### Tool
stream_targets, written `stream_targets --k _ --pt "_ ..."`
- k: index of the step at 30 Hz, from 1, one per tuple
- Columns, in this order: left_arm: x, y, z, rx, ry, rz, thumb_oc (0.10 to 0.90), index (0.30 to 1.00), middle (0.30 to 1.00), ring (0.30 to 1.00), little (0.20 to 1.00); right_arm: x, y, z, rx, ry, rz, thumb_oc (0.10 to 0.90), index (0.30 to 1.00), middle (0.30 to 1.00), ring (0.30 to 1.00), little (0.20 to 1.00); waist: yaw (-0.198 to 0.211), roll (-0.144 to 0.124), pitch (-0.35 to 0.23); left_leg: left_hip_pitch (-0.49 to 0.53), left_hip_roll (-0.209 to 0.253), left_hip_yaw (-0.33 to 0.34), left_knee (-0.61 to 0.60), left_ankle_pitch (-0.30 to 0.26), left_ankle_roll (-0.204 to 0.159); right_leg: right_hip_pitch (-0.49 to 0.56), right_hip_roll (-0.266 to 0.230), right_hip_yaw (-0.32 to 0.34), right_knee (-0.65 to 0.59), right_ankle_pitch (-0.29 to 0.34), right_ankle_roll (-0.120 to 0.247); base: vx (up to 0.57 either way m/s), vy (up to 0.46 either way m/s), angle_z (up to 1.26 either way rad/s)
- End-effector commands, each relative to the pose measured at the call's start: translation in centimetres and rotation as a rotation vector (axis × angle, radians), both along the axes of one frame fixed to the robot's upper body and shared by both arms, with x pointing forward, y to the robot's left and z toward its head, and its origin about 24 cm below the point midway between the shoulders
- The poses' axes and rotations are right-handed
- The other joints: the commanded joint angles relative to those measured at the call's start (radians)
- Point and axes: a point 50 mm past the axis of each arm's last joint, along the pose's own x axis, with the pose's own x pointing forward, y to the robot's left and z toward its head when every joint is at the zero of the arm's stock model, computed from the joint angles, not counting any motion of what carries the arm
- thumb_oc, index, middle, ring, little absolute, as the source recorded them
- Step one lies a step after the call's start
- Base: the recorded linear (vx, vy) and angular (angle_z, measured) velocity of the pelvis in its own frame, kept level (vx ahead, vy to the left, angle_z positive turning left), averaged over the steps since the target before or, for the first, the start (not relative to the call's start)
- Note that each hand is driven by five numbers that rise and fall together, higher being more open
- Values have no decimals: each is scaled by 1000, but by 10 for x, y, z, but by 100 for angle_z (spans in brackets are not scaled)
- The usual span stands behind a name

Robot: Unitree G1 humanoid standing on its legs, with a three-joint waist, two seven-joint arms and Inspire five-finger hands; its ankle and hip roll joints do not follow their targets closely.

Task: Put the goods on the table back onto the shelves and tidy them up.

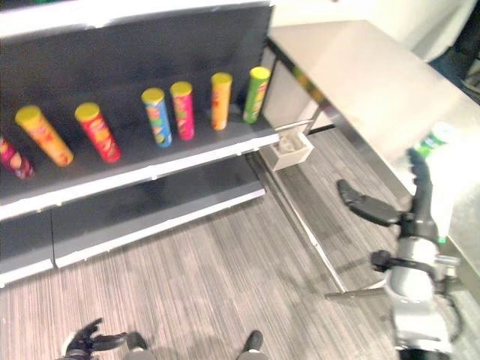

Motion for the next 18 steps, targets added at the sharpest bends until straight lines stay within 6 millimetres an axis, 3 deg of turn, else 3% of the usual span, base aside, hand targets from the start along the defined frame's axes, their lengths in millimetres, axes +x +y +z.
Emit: stream_targets --k 1,4,5,6,7,9,10,11,12,14,18 --pt "20 40 21 137 -73 -54 800 900 900 900 900 0 14 63 -127 -317 62 800 900 900 900 900 21 -83 26 -8 30 -51 47 -101 -68 -20 8 84 -16 -57 24 68 -285 -30" --pt "15 30 14 116 -32 -92 800 900 900 900 900 5 19 71 -150 -334 99 800 900 900 900 900 17 -62 30 9 95 -56 126 -43 -87 23 82 110 -51 -95 -20 87 -270 -37" --pt "16 29 13 113 -27 -100 800 900 900 900 900 9 23 72 -166 -323 120 800 900 900 900 900 27 -58 38 -1 103 -87 166 -7 -92 32 102 123 -60 -101 -33 65 -214 -50" --pt "13 27 12 110 -14 -103 800 900 900 900 900 13 28 73 -179 -312 144 800 900 900 900 900 41 -62 45 -18 75 -148 200 -10 -76 34 112 145 -69 -104 -42 39 -178 -68" --pt "13 27 11 105 -18 -96 800 900 900 900 900 16 34 77 -198 -309 180 800 900 900 900 900 49 -71 48 -37 34 -215 213 -54 -53 32 119 166 -76 -104 -47 -27 -133 -79" --pt "13 24 11 98 -26 -85 800 900 900 900 900 22 42 83 -220 -312 230 800 900 900 900 900 78 -104 60 -105 -141 -360 225 -197 25 25 111 220 -73 -93 -53 46 -118 -92" --pt "14 22 10 94 -27 -97 800 900 900 900 900 24 45 88 -227 -323 254 800 900 900 900 900 85 -100 54 -96 -208 -397 161 -228 38 29 131 253 -71 -93 -47 164 -71 -115" --pt "14 20 9 92 -24 -111 800 900 900 900 900 24 44 90 -226 -333 253 800 900 900 900 900 88 -97 50 -105 -238 -401 128 -210 41 27 133 263 -75 -88 -45 190 -17 -111" --pt "16 17 10 89 -34 -133 800 900 900 900 900 26 47 95 -228 -356 267 800 900 900 900 900 102 -90 47 -150 -308 -424 81 -181 45 30 146 288 -80 -84 -43 146 27 -97" --pt "20 17 11 90 -47 -142 800 900 900 900 900 29 50 99 -233 -374 281 800 900 900 900 900 119 -81 50 -198 -373 -464 43 -142 44 39 167 314 -80 -86 -43 133 15 -41" --pt "22 17 11 90 -53 -122 800 900 900 900 900 36 55 104 -238 -392 296 800 900 900 900 900 139 -58 59 -197 -405 -498 -5 -111 46 56 203 364 -63 -110 -49 119 50 -73"
